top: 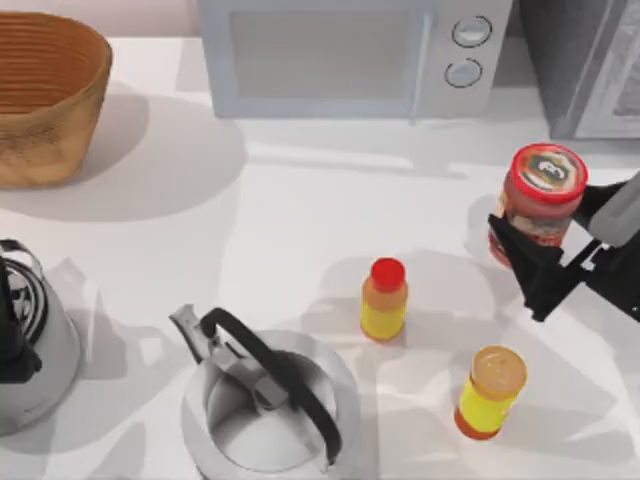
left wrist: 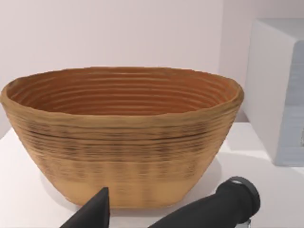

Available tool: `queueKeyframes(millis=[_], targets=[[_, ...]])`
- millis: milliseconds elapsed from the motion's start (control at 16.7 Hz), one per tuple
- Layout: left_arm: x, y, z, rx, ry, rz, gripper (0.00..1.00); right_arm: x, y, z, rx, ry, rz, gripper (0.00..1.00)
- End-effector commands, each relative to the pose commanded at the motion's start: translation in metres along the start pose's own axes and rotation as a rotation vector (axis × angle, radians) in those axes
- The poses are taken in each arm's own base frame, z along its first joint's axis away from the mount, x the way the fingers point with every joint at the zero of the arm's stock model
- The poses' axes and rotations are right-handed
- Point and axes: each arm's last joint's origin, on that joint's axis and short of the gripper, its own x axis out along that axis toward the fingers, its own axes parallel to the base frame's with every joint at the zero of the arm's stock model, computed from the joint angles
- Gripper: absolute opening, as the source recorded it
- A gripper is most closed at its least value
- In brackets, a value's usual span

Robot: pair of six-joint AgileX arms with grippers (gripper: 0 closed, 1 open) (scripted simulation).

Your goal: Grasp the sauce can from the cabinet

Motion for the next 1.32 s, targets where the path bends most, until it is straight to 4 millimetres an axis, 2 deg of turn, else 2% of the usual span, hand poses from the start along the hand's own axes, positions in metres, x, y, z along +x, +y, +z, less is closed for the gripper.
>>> queueKeyframes(millis=[180, 480, 1260, 1320], targets=[[0.0, 0.0, 0.0, 0.0, 0.0, 0.0, 1.0, 0.022, 0.001, -0.009, -0.007, -0.005, -0.001, 0.0], [0.0, 0.0, 0.0, 0.0, 0.0, 0.0, 1.0, 0.026, 0.002, -0.011, -0.007, -0.005, -0.001, 0.0], [0.0, 0.0, 0.0, 0.0, 0.0, 0.0, 1.0, 0.026, 0.002, -0.011, -0.007, -0.005, -0.001, 0.98], [0.0, 0.0, 0.0, 0.0, 0.0, 0.0, 1.0, 0.026, 0.002, -0.011, -0.007, -0.005, -0.001, 1.0]])
